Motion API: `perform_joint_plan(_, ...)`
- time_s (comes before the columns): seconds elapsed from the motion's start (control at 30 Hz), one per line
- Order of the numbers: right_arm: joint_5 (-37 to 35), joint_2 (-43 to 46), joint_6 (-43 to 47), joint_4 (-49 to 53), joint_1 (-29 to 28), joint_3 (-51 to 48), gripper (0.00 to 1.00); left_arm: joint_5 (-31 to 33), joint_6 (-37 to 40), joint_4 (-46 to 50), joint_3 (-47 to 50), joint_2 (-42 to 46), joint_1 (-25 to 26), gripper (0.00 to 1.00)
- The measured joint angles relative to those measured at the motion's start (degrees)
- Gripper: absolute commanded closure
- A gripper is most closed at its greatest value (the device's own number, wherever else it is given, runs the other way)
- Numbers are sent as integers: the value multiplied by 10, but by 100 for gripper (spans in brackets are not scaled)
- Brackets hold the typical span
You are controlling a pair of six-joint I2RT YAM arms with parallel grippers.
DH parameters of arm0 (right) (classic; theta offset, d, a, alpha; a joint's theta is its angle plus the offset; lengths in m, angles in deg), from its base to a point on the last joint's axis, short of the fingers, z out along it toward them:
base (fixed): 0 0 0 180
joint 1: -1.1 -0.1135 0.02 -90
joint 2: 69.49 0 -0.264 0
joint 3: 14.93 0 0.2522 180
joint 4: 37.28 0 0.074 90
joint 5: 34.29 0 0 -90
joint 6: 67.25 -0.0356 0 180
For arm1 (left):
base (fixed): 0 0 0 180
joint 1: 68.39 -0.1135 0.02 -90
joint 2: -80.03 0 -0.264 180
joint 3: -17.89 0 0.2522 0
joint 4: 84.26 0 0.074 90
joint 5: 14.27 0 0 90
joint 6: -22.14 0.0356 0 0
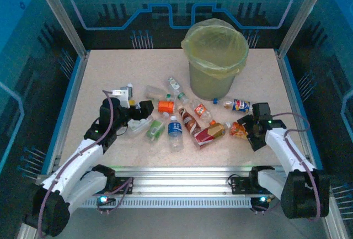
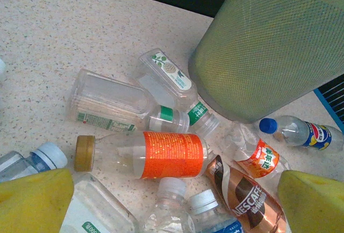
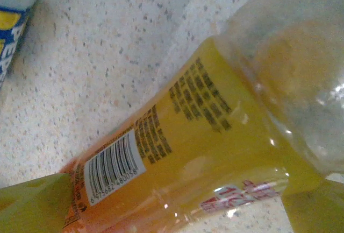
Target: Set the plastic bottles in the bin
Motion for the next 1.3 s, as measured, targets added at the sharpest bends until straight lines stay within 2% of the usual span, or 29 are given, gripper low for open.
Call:
perform_joint_plan(0.17, -13, -21, 3, -23, 21, -7, 3, 0, 0, 1, 0, 3, 0, 1)
perform_joint_plan(0.53, -29, -42, 27, -62, 45, -40, 19, 0, 1, 7, 0, 3, 0, 1)
perform_joint_plan(0.73, -45, -51, 48, -69, 46, -41, 33, 1, 0, 9, 0, 4, 0, 1)
perform_joint_plan(0.83, -59, -50, 62, -66, 47, -41, 46, 5, 0, 9, 0, 7, 0, 1)
perform_joint_plan(0.9, -73, -40, 70, -55, 48, -41, 52, 7, -1, 9, 0, 7, 0, 1)
perform_joint_plan(1.07, -104, 28, 94, -10, 48, -35, 59, 12, -3, 9, 0, 8, 0, 1)
perform_joint_plan(1.3, -138, 111, 165, 52, 32, 69, 60, 24, -5, 9, 0, 8, 0, 1)
